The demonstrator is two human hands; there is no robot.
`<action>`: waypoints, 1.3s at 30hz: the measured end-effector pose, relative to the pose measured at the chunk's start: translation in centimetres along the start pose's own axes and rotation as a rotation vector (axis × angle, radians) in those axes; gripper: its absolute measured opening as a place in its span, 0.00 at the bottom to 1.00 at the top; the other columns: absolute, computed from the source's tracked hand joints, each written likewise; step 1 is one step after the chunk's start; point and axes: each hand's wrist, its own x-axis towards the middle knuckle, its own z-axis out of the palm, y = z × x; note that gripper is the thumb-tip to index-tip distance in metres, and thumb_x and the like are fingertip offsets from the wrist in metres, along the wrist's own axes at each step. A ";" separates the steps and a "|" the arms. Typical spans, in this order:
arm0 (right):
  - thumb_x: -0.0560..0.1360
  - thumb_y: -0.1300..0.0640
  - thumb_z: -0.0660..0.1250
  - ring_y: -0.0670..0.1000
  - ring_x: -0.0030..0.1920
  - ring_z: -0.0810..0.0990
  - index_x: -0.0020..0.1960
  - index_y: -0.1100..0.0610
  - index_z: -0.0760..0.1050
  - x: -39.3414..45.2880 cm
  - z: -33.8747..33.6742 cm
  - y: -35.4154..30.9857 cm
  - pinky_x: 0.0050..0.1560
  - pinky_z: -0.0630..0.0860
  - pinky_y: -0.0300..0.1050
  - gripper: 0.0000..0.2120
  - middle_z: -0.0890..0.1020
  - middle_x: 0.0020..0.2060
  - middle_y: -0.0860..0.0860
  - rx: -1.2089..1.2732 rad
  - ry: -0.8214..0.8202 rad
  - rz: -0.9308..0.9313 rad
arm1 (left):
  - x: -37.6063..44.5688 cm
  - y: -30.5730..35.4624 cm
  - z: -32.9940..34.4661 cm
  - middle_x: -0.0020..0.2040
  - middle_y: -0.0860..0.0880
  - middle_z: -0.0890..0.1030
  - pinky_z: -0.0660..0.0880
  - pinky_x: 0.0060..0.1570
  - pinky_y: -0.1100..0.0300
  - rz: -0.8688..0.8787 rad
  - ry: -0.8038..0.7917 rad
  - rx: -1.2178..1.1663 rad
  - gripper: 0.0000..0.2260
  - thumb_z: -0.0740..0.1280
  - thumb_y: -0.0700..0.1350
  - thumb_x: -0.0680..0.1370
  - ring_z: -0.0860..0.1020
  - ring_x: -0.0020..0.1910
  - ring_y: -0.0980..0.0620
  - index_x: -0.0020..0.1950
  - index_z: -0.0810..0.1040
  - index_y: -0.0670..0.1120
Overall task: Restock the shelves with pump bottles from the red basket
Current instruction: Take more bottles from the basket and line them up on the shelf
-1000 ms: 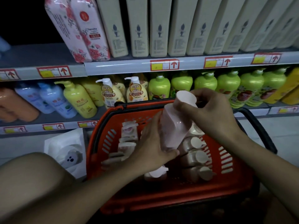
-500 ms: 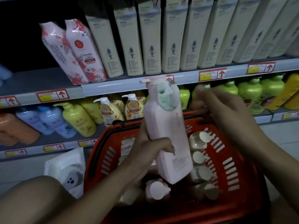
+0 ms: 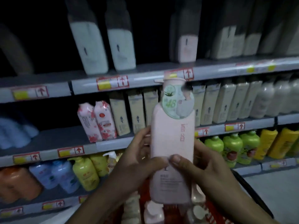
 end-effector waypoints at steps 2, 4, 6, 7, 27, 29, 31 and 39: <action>0.67 0.56 0.74 0.47 0.50 0.87 0.58 0.54 0.82 1.1 -0.1 -2.4 0.46 0.82 0.38 0.19 0.88 0.50 0.47 0.004 0.028 -0.054 | 0.5 2.8 -0.3 0.60 0.49 0.83 0.82 0.54 0.53 0.054 0.072 0.076 0.28 0.81 0.47 0.66 0.83 0.55 0.51 0.63 0.77 0.57; 0.66 0.55 0.75 0.46 0.50 0.87 0.58 0.53 0.81 2.4 -0.2 -4.6 0.44 0.82 0.37 0.21 0.88 0.51 0.47 0.004 0.025 -0.091 | 1.1 5.4 -0.2 0.55 0.49 0.84 0.82 0.52 0.53 0.098 0.127 0.109 0.25 0.82 0.45 0.66 0.84 0.52 0.53 0.60 0.78 0.53; 0.65 0.54 0.75 0.46 0.52 0.87 0.60 0.53 0.80 3.8 -0.2 -6.3 0.46 0.82 0.37 0.23 0.88 0.53 0.47 -0.002 0.016 -0.115 | 1.8 7.4 0.0 0.52 0.52 0.85 0.83 0.51 0.54 0.133 0.167 0.143 0.22 0.80 0.45 0.68 0.84 0.49 0.55 0.58 0.78 0.54; 0.64 0.54 0.76 0.46 0.52 0.87 0.61 0.53 0.79 4.4 -0.2 -7.0 0.46 0.82 0.37 0.25 0.87 0.53 0.46 -0.006 0.018 -0.124 | 2.3 8.1 0.0 0.52 0.53 0.85 0.83 0.50 0.54 0.153 0.177 0.158 0.21 0.80 0.45 0.68 0.84 0.49 0.56 0.57 0.78 0.55; 0.73 0.59 0.76 0.42 0.55 0.84 0.61 0.42 0.75 25.3 -3.6 -16.3 0.51 0.81 0.38 0.22 0.85 0.54 0.42 -0.259 0.031 -0.551 | 21.4 18.3 -3.1 0.60 0.52 0.80 0.79 0.51 0.65 0.476 0.267 0.406 0.21 0.74 0.43 0.76 0.81 0.56 0.57 0.65 0.70 0.50; 0.72 0.59 0.77 0.44 0.57 0.83 0.64 0.46 0.75 27.5 -3.9 -15.7 0.53 0.81 0.39 0.23 0.85 0.56 0.45 -0.263 0.001 -0.521 | 23.1 18.0 -3.4 0.59 0.52 0.79 0.78 0.49 0.67 0.460 0.286 0.408 0.21 0.73 0.42 0.76 0.80 0.55 0.58 0.64 0.69 0.51; 0.72 0.58 0.77 0.43 0.59 0.83 0.66 0.47 0.74 29.3 -4.2 -15.2 0.55 0.80 0.39 0.25 0.84 0.58 0.45 -0.283 -0.020 -0.518 | 24.6 17.4 -3.8 0.60 0.51 0.78 0.78 0.49 0.68 0.455 0.297 0.379 0.21 0.73 0.39 0.76 0.79 0.57 0.57 0.64 0.68 0.51; 0.74 0.58 0.75 0.41 0.60 0.82 0.70 0.50 0.73 33.9 -6.4 -12.9 0.65 0.78 0.48 0.25 0.83 0.60 0.45 -0.306 -0.002 -0.425 | 29.9 16.4 -3.3 0.60 0.54 0.75 0.79 0.52 0.65 0.451 0.330 0.479 0.22 0.73 0.42 0.76 0.79 0.59 0.54 0.68 0.71 0.50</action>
